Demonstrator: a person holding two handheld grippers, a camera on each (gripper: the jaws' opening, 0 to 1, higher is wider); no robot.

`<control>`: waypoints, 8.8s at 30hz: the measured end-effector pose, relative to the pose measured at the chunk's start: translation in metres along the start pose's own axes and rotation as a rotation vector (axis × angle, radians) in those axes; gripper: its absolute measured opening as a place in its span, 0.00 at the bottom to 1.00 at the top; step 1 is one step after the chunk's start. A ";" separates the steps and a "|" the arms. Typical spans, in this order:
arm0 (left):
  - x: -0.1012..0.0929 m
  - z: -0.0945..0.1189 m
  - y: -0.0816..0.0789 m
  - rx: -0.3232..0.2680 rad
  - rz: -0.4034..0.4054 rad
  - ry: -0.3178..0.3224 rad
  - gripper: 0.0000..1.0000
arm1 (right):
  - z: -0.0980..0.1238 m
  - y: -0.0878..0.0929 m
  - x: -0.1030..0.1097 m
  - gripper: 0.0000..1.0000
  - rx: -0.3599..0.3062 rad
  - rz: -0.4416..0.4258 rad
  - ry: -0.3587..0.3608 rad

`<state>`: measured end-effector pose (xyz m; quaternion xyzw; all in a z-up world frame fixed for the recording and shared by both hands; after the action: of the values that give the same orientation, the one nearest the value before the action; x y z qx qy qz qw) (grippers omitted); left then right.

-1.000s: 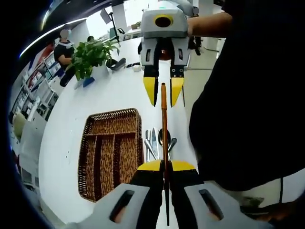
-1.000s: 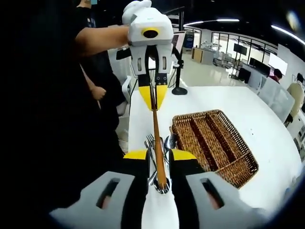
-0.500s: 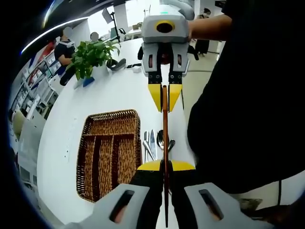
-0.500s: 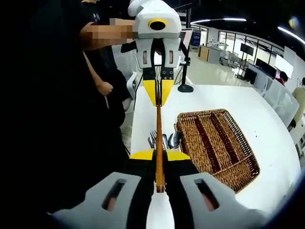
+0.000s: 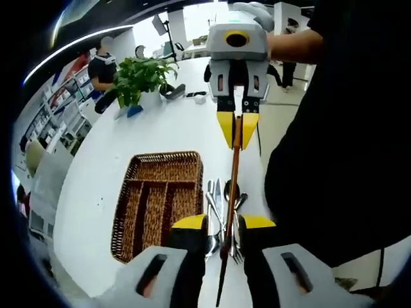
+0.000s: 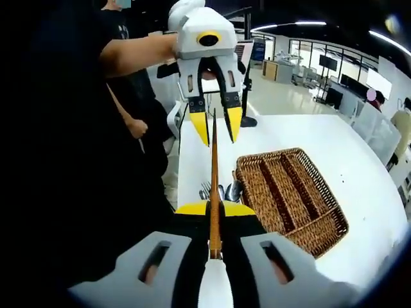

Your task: Arrange the knives, forks, and spoons in their matching storage slots by inserting each utensil handle-first until every utensil is classified and aligned in the correct compartment

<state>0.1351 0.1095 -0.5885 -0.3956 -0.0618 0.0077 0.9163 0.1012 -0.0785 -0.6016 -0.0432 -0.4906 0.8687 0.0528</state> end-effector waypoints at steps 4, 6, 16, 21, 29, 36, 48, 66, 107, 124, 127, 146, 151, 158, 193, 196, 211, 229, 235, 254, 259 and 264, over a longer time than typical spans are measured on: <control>0.008 0.008 0.002 -0.029 0.016 -0.061 0.44 | 0.000 -0.001 0.001 0.03 0.006 0.006 0.000; 0.015 0.015 0.003 -0.065 0.035 -0.117 0.57 | 0.000 -0.001 -0.001 0.03 0.008 0.003 0.016; 0.035 0.043 0.012 -0.174 0.108 -0.330 0.99 | 0.007 -0.001 -0.006 0.03 0.012 -0.075 0.117; 0.039 0.052 0.020 -0.194 0.145 -0.372 0.99 | 0.008 -0.002 -0.010 0.03 0.012 -0.119 0.179; 0.045 0.065 0.026 -0.248 0.171 -0.470 0.99 | 0.016 -0.002 -0.021 0.03 0.012 -0.177 0.309; 0.046 0.072 0.038 -0.276 0.228 -0.520 0.99 | 0.021 0.001 -0.026 0.03 0.019 -0.239 0.404; 0.044 0.084 0.061 -0.340 0.297 -0.541 0.99 | 0.031 0.007 -0.032 0.03 -0.016 -0.359 0.654; 0.040 0.085 0.073 -0.367 0.337 -0.570 0.98 | 0.072 0.021 -0.050 0.04 -0.057 -0.527 1.032; 0.043 0.125 0.103 -0.409 0.390 -0.746 1.00 | 0.048 0.016 -0.119 0.04 -0.089 -0.630 1.109; 0.047 0.126 0.101 -0.402 0.400 -0.760 1.00 | 0.037 0.039 -0.120 0.04 -0.072 -0.667 1.106; 0.046 0.124 0.104 -0.405 0.415 -0.757 1.00 | 0.034 0.042 -0.120 0.04 -0.069 -0.668 1.105; 0.045 0.129 0.109 -0.400 0.421 -0.774 1.00 | 0.016 0.074 -0.116 0.04 -0.039 -0.711 1.094; 0.045 0.131 0.111 -0.394 0.422 -0.776 1.00 | 0.010 0.087 -0.113 0.04 -0.025 -0.737 1.089; 0.043 0.131 0.115 -0.389 0.428 -0.778 1.00 | 0.001 0.102 -0.111 0.04 -0.003 -0.759 1.082; 0.035 0.137 0.122 -0.367 0.442 -0.793 1.00 | -0.045 0.151 -0.117 0.04 0.106 -0.889 1.021; 0.034 0.139 0.123 -0.363 0.442 -0.795 1.00 | -0.048 0.156 -0.119 0.04 0.114 -0.900 1.014; 0.030 0.141 0.125 -0.351 0.449 -0.802 1.00 | -0.063 0.167 -0.124 0.04 0.168 -0.925 0.982; 0.026 0.136 0.126 -0.336 0.449 -0.799 1.00 | -0.076 0.176 -0.119 0.04 0.283 -0.949 0.873; 0.027 0.134 0.127 -0.333 0.452 -0.792 1.00 | -0.079 0.178 -0.122 0.04 0.323 -0.878 0.858; 0.022 0.133 0.125 -0.343 0.456 -0.795 1.00 | -0.068 0.174 -0.128 0.26 0.285 -0.781 0.835; 0.021 0.134 0.125 -0.351 0.452 -0.798 1.00 | -0.060 0.166 -0.127 0.39 0.259 -0.754 0.828; 0.021 0.132 0.124 -0.363 0.446 -0.794 1.00 | -0.040 0.143 -0.131 0.60 0.158 -0.644 0.859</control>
<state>0.1447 0.2918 -0.5868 -0.5190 -0.3207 0.3430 0.7142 0.2285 -0.1359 -0.7417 -0.2377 -0.3465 0.7472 0.5150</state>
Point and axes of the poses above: the point that each gripper's makers call its tool centre point, and the gripper's own axes: z roughly backward along the fingers, x roughly to its left, y roughly out of its underside, the point moved 8 cm from there along z, roughly backward along the fingers, and after that the axes turned 8 degrees about -x, right-handed, at the moved point
